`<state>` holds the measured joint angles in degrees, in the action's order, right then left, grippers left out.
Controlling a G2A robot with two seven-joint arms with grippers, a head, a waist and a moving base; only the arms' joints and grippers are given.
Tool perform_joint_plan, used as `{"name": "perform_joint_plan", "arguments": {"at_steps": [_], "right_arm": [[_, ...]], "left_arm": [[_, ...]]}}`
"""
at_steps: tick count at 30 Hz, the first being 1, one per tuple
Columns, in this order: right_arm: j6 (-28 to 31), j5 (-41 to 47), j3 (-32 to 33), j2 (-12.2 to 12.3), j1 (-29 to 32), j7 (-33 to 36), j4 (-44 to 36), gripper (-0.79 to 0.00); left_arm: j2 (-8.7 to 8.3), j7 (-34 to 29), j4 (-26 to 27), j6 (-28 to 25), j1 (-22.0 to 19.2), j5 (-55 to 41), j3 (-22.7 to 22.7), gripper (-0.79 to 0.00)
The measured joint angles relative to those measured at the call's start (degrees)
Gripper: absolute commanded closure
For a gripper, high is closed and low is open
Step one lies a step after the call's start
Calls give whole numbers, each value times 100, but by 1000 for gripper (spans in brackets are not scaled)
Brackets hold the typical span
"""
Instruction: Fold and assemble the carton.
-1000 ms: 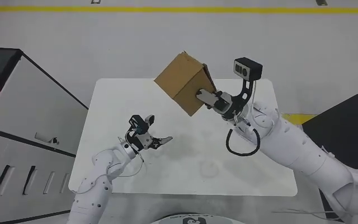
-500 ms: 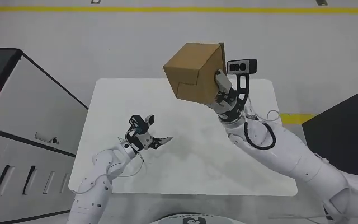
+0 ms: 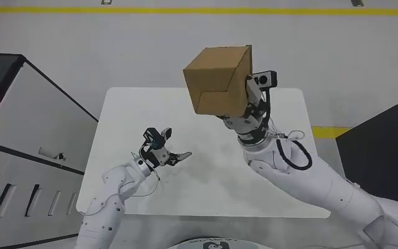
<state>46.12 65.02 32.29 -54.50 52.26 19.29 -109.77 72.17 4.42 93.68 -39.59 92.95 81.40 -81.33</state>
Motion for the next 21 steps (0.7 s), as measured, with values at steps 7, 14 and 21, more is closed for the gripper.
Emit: {"name": "perform_joint_plan", "arguments": {"at_steps": [7, 14, 21], "right_arm": [[-751, 1662, 82, -204, 138, 1154, -109, 0], [-838, 1748, 111, -220, 152, 1254, -75, 0], [-1322, 2482, 248, -316, 589, 1495, -459, 0]], "left_arm": [[0, 0, 0, 0, 0, 0, 0, -785], [0, 0, 0, 0, 0, 0, 0, -785], [0, 0, 0, 0, 0, 0, 0, -785]]}}
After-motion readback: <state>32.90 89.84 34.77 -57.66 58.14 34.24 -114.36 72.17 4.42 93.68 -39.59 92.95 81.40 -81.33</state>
